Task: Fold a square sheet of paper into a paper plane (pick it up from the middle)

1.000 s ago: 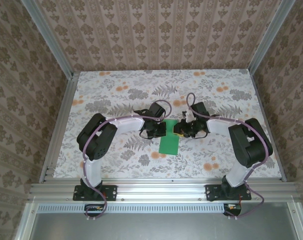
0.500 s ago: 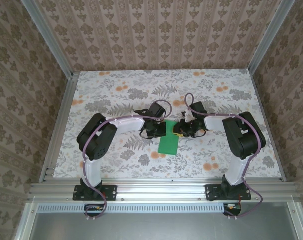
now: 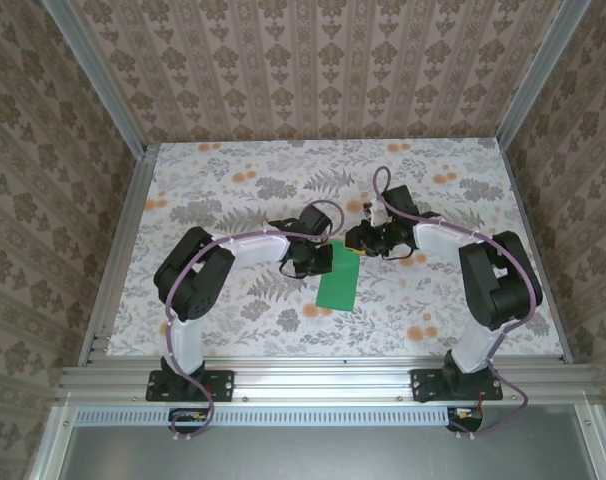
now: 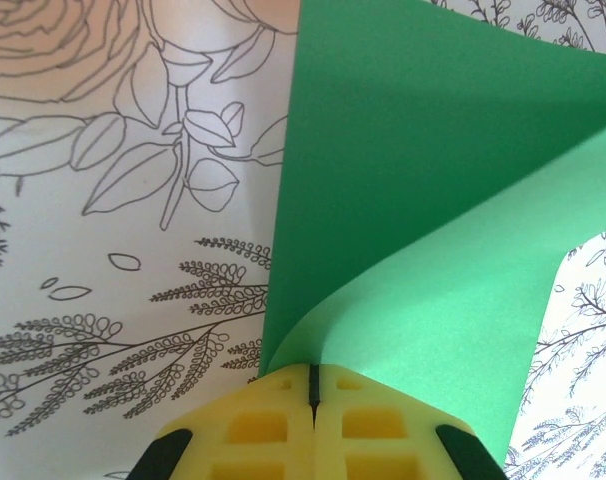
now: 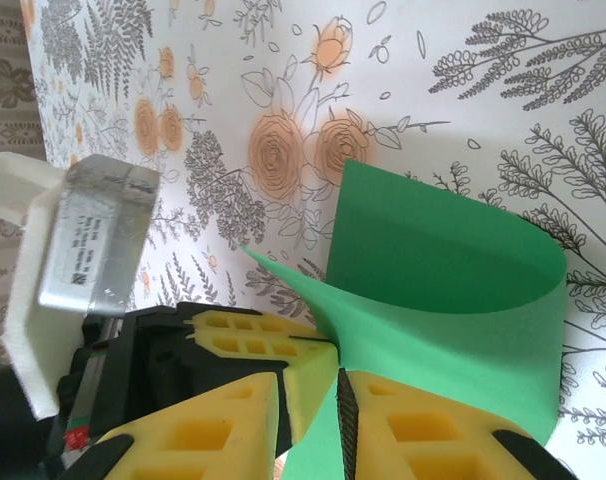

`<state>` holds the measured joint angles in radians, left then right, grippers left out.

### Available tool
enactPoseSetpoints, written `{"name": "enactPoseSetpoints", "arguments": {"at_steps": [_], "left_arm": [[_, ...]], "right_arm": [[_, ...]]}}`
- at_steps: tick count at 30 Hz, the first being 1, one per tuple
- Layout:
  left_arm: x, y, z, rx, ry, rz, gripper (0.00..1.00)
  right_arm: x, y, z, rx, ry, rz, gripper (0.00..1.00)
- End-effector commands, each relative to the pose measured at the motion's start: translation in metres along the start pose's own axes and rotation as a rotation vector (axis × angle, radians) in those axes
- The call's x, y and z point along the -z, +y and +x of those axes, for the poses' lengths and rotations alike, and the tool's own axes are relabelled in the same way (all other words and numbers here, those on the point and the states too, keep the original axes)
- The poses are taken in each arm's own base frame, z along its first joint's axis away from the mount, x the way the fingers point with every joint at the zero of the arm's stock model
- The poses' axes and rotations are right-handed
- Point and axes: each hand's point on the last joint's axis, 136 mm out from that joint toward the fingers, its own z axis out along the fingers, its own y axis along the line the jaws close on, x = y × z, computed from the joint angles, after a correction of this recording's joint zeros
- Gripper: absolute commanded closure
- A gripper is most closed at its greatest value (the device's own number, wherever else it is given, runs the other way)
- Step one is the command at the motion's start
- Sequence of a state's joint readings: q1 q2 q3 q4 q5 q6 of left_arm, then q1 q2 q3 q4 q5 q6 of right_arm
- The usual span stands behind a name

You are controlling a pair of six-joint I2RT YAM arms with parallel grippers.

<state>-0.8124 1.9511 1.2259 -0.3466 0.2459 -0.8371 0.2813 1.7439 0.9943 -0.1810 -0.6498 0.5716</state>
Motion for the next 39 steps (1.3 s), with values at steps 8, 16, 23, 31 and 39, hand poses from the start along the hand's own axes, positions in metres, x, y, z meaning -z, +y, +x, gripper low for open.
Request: {"name": "enactPoseSetpoints", "arguments": {"at_steps": [8,16,23,31,39], "left_arm": [[-0.014,0.029,0.025,-0.002,0.087,-0.122,0.95],[-0.017,0.032,0.027,-0.005,0.095,-0.136,0.95],[-0.018,0.028,0.027,-0.013,0.097,-0.134,0.95],[-0.017,0.026,0.026,-0.018,0.095,-0.134,0.95],[-0.018,0.027,0.028,-0.021,0.101,-0.142,0.95]], "right_arm": [[-0.027,-0.058,0.009,-0.065,0.054,0.153,0.75],[-0.017,-0.058,0.012,-0.071,0.069,0.191,0.74],[0.007,-0.013,-0.019,-0.023,-0.005,0.053,0.74],[-0.016,-0.036,-0.016,-0.079,0.041,0.069,0.75],[-0.029,-0.074,-0.006,-0.108,0.074,0.198,0.75]]}}
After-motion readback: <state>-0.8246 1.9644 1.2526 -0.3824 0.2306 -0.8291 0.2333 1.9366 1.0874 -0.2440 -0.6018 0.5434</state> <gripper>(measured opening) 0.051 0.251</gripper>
